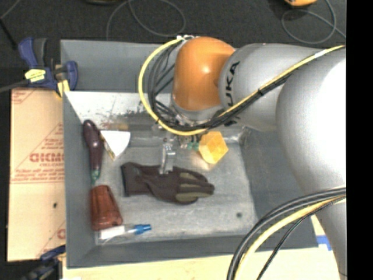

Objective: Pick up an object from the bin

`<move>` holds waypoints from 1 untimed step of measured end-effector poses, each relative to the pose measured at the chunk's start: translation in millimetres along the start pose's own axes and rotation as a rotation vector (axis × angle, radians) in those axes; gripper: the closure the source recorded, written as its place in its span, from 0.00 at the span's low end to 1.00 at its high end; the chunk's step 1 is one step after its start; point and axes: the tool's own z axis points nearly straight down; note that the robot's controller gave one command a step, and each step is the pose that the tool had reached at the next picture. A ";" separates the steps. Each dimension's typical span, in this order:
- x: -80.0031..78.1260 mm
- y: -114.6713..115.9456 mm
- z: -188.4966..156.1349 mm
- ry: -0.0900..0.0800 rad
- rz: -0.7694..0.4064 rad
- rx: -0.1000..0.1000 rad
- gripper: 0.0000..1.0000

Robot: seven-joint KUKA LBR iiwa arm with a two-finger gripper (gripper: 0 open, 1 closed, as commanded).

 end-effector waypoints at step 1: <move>-1.0 -0.4 -4.6 -0.006 0.001 0.000 0.00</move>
Offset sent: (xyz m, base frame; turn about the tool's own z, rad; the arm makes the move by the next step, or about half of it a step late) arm -0.0353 -0.0147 -0.0626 -0.0918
